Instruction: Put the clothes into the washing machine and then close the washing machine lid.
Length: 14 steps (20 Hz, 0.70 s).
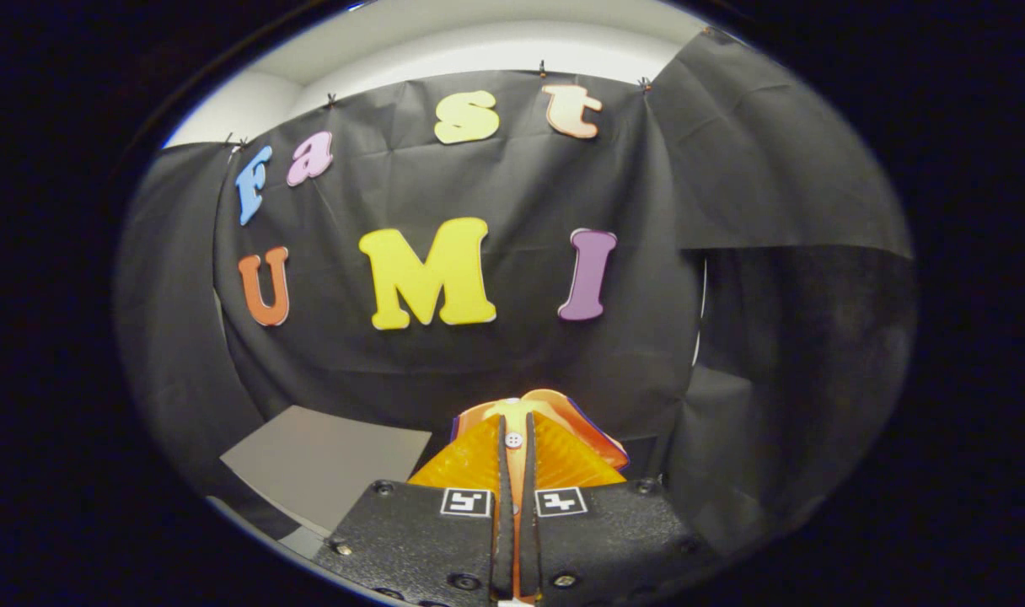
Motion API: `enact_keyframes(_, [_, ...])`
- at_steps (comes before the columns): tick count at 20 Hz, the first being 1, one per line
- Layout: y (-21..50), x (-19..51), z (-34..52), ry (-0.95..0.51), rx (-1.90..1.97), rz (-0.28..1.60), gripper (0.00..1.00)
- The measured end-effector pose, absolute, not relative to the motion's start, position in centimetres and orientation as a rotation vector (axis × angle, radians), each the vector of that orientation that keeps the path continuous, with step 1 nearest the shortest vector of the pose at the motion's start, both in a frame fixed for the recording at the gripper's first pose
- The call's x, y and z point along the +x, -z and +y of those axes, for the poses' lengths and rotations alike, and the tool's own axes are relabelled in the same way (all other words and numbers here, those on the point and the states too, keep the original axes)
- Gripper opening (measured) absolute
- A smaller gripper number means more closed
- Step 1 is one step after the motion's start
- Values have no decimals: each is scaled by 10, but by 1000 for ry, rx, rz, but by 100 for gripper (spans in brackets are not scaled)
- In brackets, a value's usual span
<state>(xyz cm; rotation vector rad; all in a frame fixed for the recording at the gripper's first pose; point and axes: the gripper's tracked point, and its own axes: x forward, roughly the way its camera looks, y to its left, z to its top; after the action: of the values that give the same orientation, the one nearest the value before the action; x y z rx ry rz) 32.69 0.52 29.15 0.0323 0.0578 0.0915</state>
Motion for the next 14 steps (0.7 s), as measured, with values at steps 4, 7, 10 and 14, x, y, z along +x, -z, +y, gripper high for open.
enact_keyframes(4, [-244, 357, -2, -96, 45, 157, 6])
enact_keyframes(7, [-210, 379, -9, -90, 61, 223, 6])
enact_keyframes(10, [-178, 402, -18, -73, 79, 292, 6])
enact_keyframes(14, [-130, 429, -33, -42, 100, 396, 6])
